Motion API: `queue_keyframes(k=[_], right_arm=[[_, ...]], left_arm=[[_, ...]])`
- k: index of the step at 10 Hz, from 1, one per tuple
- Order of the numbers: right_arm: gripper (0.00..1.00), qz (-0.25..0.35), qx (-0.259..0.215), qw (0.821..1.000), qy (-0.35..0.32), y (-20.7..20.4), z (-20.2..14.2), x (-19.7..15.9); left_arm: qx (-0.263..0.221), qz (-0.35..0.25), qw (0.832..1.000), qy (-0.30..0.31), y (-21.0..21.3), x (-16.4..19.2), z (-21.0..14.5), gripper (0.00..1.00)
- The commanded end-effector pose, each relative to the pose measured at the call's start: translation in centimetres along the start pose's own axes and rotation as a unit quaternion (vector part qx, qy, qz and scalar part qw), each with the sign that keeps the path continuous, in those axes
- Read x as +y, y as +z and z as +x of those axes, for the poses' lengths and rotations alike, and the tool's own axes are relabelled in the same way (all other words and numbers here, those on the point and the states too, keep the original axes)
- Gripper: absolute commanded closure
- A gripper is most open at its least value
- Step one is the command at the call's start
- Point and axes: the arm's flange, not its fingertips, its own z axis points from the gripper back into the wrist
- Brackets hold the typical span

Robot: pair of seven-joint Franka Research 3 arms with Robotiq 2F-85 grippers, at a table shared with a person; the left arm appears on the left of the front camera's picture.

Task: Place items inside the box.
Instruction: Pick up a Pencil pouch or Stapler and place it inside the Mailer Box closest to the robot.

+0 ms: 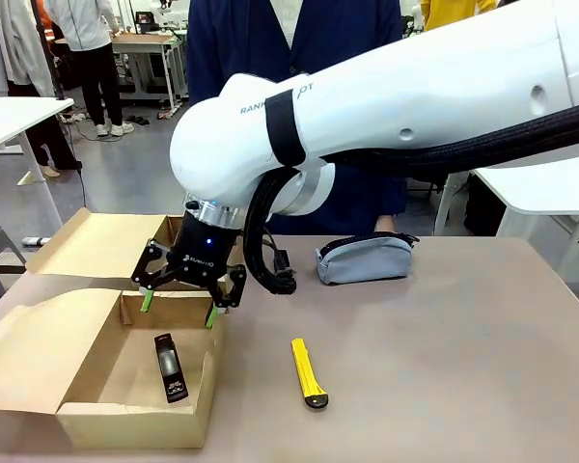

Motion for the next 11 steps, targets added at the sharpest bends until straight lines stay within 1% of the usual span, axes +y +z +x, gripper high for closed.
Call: queue_keyframes(k=[1, 2, 3, 4, 5, 6, 7, 8, 9, 10, 11], right_arm=[[0.00, 0.022, 0.008, 1.000, 0.013, 3.5, -2.1, -4.3], [0.00, 0.014, 0.029, 0.999, 0.026, 6.3, -3.1, -7.4], [0.00, 0.019, 0.057, 0.998, 0.028, 9.6, -4.2, -11.3], [0.00, 0.034, 0.048, 0.998, 0.015, 13.0, -5.2, -15.6], [0.00, 0.101, 0.027, 0.994, 0.003, 16.4, -6.6, -20.6], [0.00, 0.157, -0.005, 0.986, -0.051, 18.7, -7.8, -24.9], [0.00, 0.212, -0.047, 0.972, -0.087, 20.1, -9.5, -29.1], [0.00, 0.267, -0.079, 0.955, -0.103, 21.1, -11.6, -33.5], [0.00, 0.326, -0.113, 0.932, -0.111, 21.5, -14.4, -38.3], [0.00, 0.357, -0.131, 0.919, -0.107, 21.0, -17.0, -42.0], [0.00, 0.383, -0.139, 0.913, -0.014, 19.8, -19.8, -44.9]], left_arm=[[0.004, -0.004, 1.000, -0.010, 0.0, -0.1, -0.1, 0.00], [0.004, -0.004, 1.000, -0.010, 0.0, -0.1, -0.1, 0.00], [0.004, -0.004, 1.000, -0.010, 0.0, -0.1, -0.1, 0.00], [0.004, -0.004, 1.000, -0.010, 0.0, -0.1, -0.1, 0.00], [0.004, -0.004, 1.000, -0.010, 0.0, -0.1, -0.1, 0.00], [0.004, -0.004, 1.000, -0.010, 0.0, -0.1, -0.1, 0.00], [0.004, -0.004, 1.000, -0.010, 0.0, -0.1, -0.1, 0.00], [0.004, -0.004, 1.000, -0.010, 0.0, -0.1, -0.1, 0.00], [0.004, -0.004, 1.000, -0.010, 0.0, -0.1, -0.1, 0.00], [0.004, -0.004, 1.000, -0.010, 0.0, -0.1, -0.1, 0.00], [0.004, -0.004, 1.000, -0.010, 0.0, -0.1, -0.1, 0.00]])
